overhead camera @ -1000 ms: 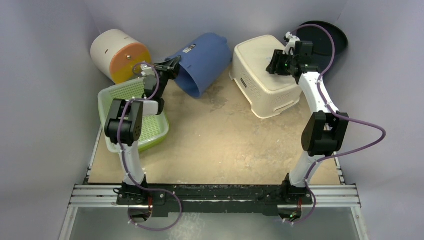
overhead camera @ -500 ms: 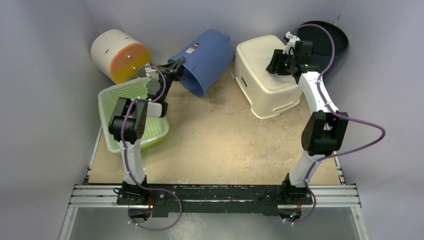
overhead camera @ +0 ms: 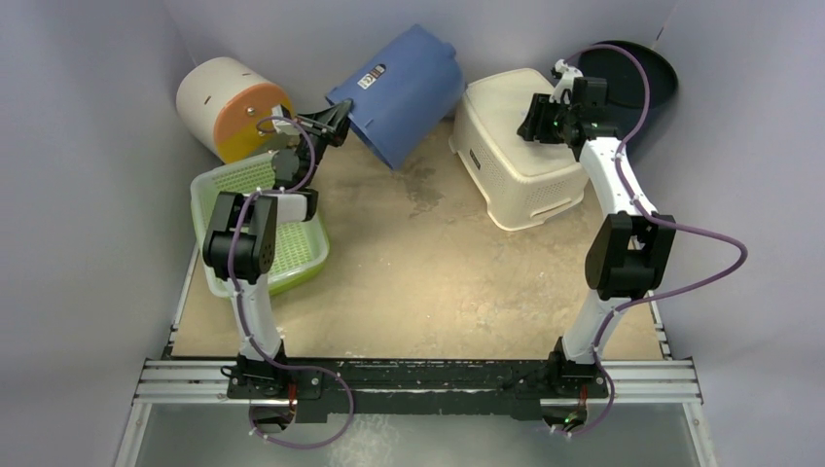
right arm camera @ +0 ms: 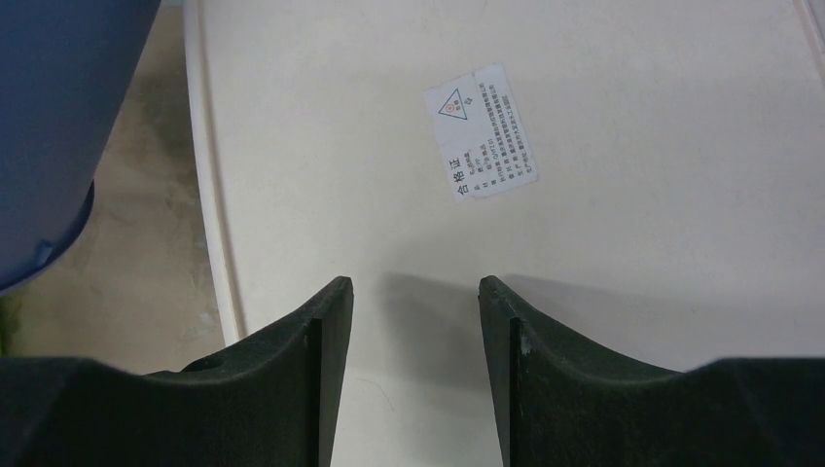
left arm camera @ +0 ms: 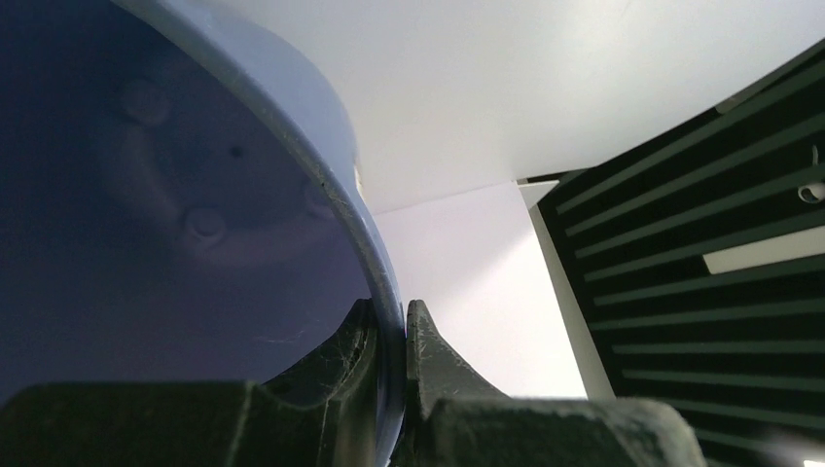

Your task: Turn the large container upside down

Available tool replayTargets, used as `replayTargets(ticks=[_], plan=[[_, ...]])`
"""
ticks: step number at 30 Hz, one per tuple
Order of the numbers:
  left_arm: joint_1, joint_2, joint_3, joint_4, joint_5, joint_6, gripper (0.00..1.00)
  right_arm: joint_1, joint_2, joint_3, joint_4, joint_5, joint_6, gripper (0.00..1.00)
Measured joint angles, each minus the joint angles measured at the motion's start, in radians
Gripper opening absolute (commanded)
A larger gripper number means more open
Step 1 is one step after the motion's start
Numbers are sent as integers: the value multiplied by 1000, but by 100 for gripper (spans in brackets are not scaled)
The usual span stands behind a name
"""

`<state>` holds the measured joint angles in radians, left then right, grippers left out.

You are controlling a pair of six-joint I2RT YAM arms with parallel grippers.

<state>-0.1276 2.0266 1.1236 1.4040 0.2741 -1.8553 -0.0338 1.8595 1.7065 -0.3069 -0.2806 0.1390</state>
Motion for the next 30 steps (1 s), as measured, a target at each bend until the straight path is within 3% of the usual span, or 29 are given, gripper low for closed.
replayTargets(ticks=[6, 20, 24, 30], plan=[[-45, -1, -36, 70, 22, 0, 0, 0, 0, 0, 0, 0, -2, 54], [-46, -25, -380, 87, 80, 44, 0, 0, 0, 0, 0, -2, -8, 53], [-46, -149, -408, -71, 118, 156, 0, 0, 0, 0, 2, -2, -8, 54], [-46, -361, -369, -541, 132, 369, 0, 0, 0, 0, 3, -1, -9, 54]])
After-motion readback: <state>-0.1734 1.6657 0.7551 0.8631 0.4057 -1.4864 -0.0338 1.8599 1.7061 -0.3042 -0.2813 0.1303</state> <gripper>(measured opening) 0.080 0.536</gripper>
